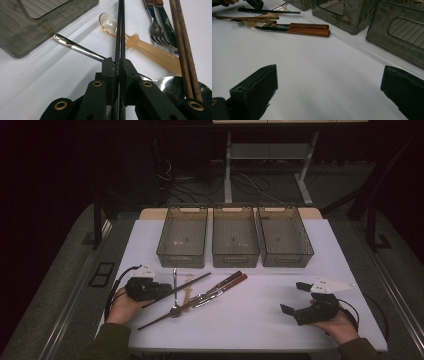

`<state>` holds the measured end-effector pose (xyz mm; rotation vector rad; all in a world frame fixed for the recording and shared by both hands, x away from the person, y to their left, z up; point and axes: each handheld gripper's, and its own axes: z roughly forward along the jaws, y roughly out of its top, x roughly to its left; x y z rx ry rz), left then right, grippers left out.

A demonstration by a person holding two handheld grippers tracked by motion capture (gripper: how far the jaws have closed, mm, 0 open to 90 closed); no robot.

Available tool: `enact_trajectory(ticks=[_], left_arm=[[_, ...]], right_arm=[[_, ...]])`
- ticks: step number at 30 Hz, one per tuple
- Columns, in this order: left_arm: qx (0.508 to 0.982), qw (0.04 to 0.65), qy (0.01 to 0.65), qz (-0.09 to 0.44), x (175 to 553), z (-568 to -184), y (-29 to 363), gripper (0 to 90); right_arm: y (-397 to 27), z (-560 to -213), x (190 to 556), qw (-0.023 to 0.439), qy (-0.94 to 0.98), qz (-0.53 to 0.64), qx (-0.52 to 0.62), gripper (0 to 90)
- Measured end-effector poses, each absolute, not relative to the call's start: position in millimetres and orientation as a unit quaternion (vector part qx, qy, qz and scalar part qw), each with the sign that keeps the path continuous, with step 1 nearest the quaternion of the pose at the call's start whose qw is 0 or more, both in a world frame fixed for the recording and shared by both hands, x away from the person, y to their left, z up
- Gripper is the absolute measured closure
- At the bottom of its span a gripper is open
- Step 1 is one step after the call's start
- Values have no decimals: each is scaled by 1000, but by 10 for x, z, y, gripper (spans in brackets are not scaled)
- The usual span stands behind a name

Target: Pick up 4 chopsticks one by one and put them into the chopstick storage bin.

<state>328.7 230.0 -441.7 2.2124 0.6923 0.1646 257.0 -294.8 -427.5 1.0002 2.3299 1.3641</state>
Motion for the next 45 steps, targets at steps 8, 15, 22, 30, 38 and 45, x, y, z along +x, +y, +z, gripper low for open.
enact_trajectory(ticks=[8, 15, 22, 30, 38, 45], left_arm=[[874, 395, 277, 67, 3294, -4429, 2302, 820], [877, 389, 274, 66, 3305, -4448, 2297, 820], [880, 384, 270, 65, 3313, -4461, 2294, 820], [882, 382, 267, 65, 3313, -4477, 2289, 820], [883, 384, 261, 68, 3308, -4485, 2290, 825], [885, 384, 255, 68, 3310, -4485, 2293, 834]], right_arm=[[-2948, -4275, 2570, 131, 802, 470, 344, 11], [-2945, -4277, 2569, 130, 803, 470, 344, 11], [-2948, -4276, 2571, 130, 803, 470, 344, 11], [-2947, -4277, 2571, 130, 802, 470, 344, 11], [-2947, -4278, 2572, 129, 802, 470, 345, 11], [-2946, -4278, 2573, 129, 803, 469, 345, 11]])
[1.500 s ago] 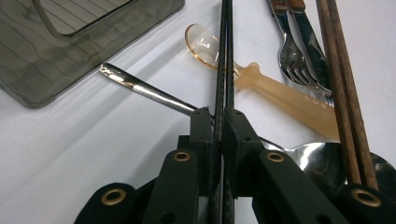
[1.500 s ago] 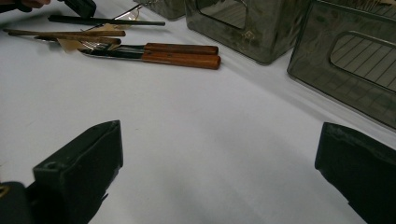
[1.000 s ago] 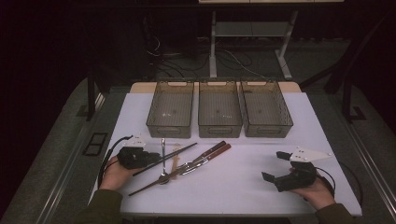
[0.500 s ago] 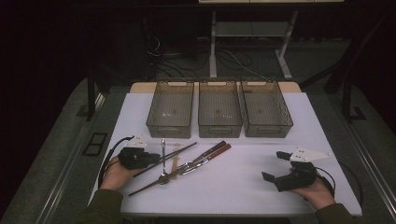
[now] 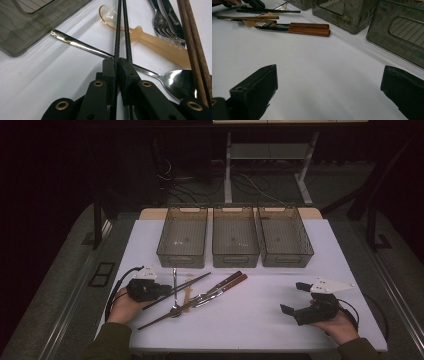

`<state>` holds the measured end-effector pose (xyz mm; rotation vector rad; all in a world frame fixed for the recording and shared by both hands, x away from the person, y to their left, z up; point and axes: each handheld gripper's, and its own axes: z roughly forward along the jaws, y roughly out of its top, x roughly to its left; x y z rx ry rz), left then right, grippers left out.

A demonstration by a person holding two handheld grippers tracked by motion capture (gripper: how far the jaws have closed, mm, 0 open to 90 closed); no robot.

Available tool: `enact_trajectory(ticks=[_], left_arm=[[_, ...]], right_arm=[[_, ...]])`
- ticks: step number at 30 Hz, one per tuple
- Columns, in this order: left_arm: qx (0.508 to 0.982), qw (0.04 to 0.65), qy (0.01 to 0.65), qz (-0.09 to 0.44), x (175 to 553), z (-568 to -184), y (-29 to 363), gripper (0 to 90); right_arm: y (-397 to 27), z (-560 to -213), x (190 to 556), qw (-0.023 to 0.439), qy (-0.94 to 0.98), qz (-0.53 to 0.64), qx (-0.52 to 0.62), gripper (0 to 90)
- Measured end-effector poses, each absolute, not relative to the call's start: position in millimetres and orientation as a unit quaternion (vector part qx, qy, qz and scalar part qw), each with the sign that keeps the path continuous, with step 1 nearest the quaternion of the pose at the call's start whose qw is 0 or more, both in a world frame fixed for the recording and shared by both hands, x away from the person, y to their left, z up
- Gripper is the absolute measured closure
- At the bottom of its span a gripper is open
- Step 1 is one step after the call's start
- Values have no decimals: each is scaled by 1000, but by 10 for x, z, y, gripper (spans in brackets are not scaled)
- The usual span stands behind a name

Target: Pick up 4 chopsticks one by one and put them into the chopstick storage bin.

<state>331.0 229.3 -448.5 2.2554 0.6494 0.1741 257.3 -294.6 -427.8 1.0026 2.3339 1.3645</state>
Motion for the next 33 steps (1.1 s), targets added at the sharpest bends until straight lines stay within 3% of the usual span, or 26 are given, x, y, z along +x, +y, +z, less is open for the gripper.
enact_trajectory(ticks=[33], left_arm=[[879, 397, 251, 77, 3278, -4422, 2286, 854]], right_arm=[[-2945, -4280, 2570, 130, 804, 468, 343, 11]])
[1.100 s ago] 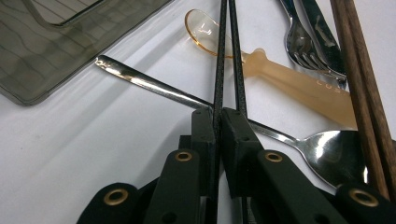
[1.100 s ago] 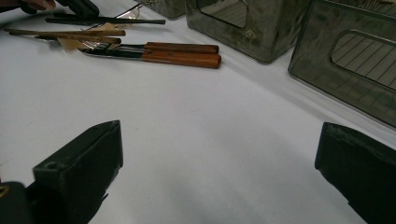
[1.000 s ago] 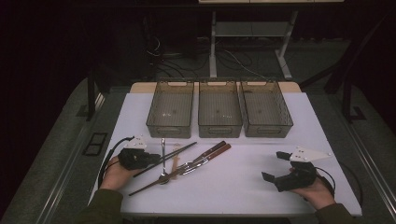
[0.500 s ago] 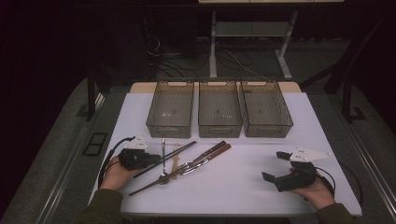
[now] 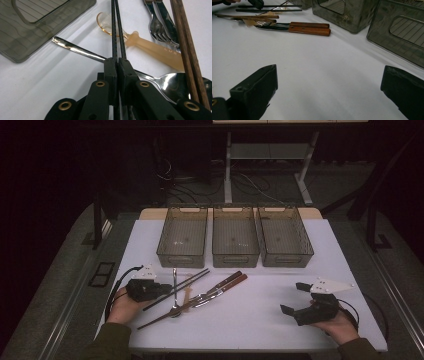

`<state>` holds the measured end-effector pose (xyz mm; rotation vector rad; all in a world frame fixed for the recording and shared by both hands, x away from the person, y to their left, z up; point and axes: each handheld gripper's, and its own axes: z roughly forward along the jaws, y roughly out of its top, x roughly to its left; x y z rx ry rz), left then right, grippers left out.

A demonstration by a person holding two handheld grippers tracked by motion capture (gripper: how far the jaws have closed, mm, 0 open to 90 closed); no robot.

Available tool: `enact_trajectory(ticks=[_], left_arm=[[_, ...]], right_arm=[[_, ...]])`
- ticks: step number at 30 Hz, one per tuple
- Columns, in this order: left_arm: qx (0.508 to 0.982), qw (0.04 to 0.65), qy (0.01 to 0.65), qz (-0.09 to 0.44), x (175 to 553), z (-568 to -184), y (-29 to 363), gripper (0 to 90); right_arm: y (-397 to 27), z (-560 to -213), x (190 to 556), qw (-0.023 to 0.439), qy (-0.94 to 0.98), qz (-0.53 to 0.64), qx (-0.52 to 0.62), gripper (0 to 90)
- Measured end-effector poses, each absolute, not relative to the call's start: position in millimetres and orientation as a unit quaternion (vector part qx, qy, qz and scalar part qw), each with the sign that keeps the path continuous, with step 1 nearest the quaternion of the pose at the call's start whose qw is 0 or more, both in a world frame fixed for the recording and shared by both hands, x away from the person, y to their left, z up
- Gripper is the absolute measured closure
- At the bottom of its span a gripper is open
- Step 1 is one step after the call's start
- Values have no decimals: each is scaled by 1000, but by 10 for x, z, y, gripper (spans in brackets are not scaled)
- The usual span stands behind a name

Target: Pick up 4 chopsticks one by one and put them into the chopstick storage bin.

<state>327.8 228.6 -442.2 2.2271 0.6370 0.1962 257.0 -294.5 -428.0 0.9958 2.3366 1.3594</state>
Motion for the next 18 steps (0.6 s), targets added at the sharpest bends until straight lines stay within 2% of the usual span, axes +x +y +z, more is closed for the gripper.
enact_trajectory(ticks=[18], left_arm=[[866, 415, 265, 86, 3212, -4276, 2258, 854]], right_arm=[[-2915, -4315, 2580, 124, 805, 465, 348, 12]])
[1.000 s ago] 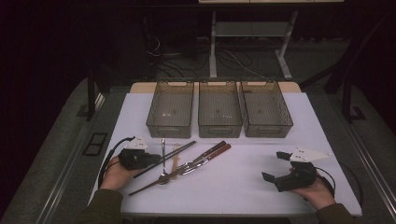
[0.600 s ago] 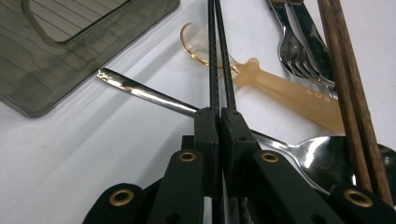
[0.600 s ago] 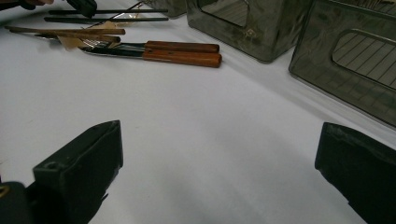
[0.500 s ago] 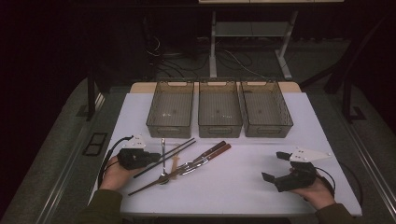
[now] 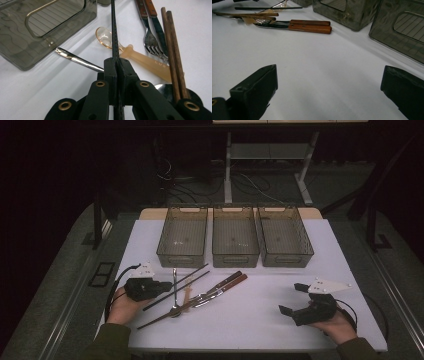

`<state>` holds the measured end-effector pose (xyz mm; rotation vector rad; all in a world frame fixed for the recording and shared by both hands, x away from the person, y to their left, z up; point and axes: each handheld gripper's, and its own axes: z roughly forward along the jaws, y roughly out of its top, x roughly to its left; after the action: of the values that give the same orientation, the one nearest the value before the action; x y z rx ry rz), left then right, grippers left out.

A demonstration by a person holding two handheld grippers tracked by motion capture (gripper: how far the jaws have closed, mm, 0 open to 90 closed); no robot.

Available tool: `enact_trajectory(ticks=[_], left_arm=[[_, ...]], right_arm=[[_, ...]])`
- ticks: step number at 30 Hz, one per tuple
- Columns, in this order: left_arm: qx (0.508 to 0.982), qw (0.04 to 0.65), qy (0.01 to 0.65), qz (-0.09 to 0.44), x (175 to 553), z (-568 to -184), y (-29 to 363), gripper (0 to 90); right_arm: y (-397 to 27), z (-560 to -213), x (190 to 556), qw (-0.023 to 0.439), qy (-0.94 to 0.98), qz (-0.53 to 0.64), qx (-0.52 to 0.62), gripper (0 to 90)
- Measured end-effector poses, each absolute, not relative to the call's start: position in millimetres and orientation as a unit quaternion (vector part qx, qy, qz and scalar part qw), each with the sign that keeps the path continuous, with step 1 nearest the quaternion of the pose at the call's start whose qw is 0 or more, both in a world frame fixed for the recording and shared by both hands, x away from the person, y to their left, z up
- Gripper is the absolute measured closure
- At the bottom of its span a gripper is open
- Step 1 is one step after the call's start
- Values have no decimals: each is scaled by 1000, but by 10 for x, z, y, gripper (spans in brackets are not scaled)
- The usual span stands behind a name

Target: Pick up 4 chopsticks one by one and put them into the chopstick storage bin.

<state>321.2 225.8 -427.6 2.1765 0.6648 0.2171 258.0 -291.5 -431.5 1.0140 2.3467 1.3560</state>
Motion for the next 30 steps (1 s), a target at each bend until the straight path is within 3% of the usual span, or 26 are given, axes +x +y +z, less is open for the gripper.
enact_trajectory(ticks=[30], left_arm=[[828, 475, 284, 90, 3129, -3980, 1968, 854]], right_arm=[[-2918, -4313, 2585, 127, 805, 464, 347, 11]])
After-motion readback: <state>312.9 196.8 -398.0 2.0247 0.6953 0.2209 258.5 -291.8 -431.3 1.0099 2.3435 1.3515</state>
